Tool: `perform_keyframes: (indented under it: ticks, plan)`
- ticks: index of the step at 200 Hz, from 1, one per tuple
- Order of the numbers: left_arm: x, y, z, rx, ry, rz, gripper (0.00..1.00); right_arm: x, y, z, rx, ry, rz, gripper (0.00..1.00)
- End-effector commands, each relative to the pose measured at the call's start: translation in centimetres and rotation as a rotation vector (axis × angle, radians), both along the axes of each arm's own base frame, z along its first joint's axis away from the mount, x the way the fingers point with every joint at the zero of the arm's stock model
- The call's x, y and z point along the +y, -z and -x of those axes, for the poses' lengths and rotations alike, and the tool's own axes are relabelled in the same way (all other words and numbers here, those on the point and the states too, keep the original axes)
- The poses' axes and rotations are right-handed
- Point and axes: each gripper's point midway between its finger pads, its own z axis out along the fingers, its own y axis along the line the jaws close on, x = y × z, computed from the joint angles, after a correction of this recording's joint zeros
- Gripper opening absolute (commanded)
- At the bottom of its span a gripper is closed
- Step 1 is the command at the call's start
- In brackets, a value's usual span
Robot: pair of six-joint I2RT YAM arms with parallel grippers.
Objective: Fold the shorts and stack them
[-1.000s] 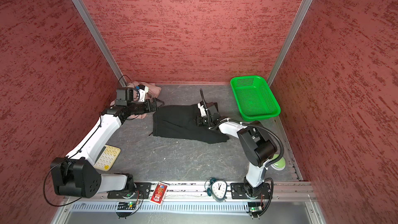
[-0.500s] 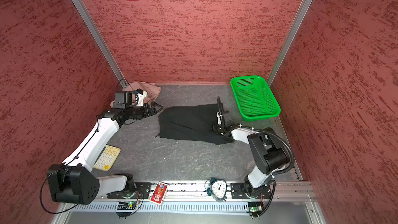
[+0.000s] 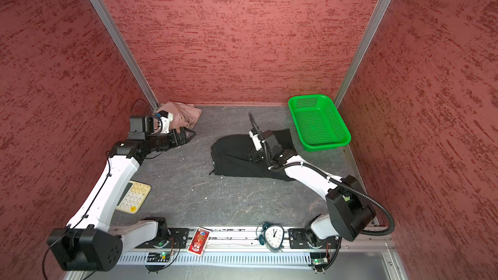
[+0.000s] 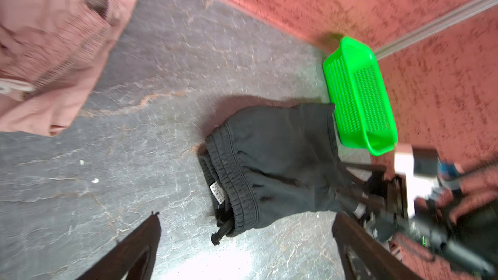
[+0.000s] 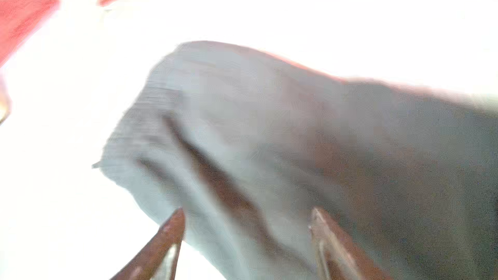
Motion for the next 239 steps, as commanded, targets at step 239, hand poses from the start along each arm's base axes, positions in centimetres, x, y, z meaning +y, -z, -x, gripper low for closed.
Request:
perform_keyframes:
  ticks: [239]
  plan:
    - [5.4, 2.3, 3.4, 0.025, -0.176, 0.129, 0.99, 14.5, 11.9, 2.9, -0.403, -0.467, 0.657, 0.82]
